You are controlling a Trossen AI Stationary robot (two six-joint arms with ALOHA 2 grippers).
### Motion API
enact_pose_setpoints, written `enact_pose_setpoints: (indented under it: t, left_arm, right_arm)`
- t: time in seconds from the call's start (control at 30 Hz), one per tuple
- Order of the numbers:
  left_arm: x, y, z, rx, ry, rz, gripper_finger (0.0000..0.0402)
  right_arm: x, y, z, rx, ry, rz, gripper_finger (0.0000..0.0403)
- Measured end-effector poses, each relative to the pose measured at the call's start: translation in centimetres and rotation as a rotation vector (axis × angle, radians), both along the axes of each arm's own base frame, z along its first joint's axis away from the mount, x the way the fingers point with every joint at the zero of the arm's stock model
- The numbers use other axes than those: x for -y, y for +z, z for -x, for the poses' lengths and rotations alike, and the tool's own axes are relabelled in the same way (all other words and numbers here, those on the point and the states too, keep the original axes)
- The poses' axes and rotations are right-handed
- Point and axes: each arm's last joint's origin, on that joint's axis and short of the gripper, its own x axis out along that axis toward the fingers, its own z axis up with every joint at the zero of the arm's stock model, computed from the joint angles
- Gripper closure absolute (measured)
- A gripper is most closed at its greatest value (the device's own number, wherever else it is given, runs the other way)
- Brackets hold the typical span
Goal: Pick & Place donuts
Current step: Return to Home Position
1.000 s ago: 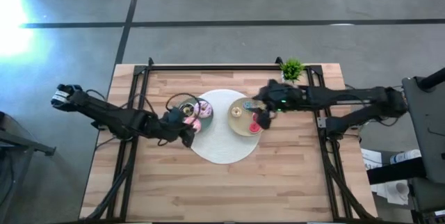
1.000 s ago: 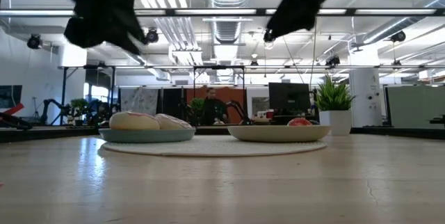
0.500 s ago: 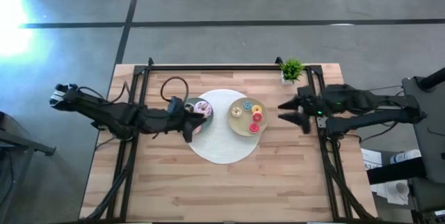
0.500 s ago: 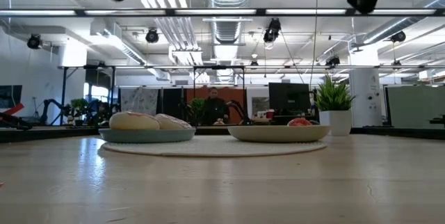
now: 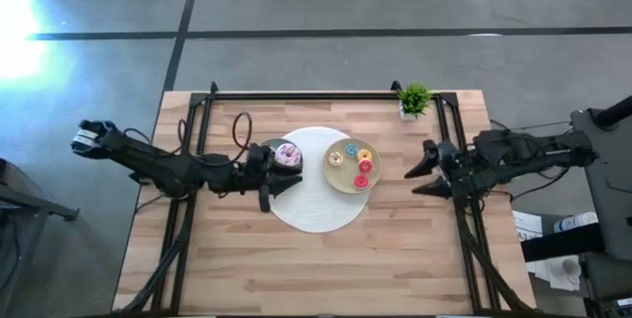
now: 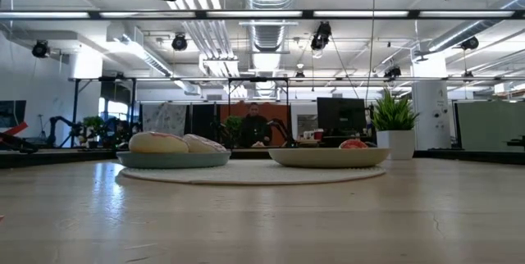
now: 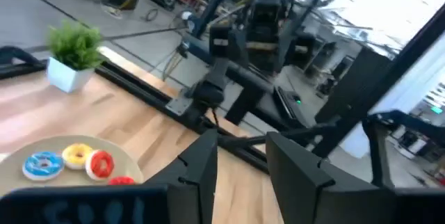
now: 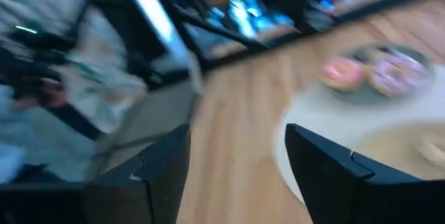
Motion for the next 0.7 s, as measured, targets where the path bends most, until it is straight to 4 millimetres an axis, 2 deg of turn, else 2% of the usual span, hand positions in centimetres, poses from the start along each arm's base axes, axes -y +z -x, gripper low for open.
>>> enact_pose_setpoints:
  t: [0.17,0.37,0.53,0.7]
  left_arm:
    - [0.1,-1.3,0.3,0.060,-0.056,0.004,0.0303]
    - [-0.4,-3.5,0.9,0.114,-0.062,-0.009,0.0303]
    - [-2.2,-5.8,2.0,0.093,-0.083,0.024,0.0303]
    - [-4.3,-6.8,4.2,0.112,-0.100,0.020,0.0303]
  right_arm:
    - [-1.0,-1.8,-1.4,0.182,0.124,-0.025,0.0177]
    - [-1.2,-5.3,-2.2,0.294,0.124,-0.046,0.0177]
    - [-1.1,-7.3,-1.8,0.281,0.122,-0.066,0.0177]
    - [-0.9,-8.6,-1.0,0.288,0.116,-0.068,0.0177]
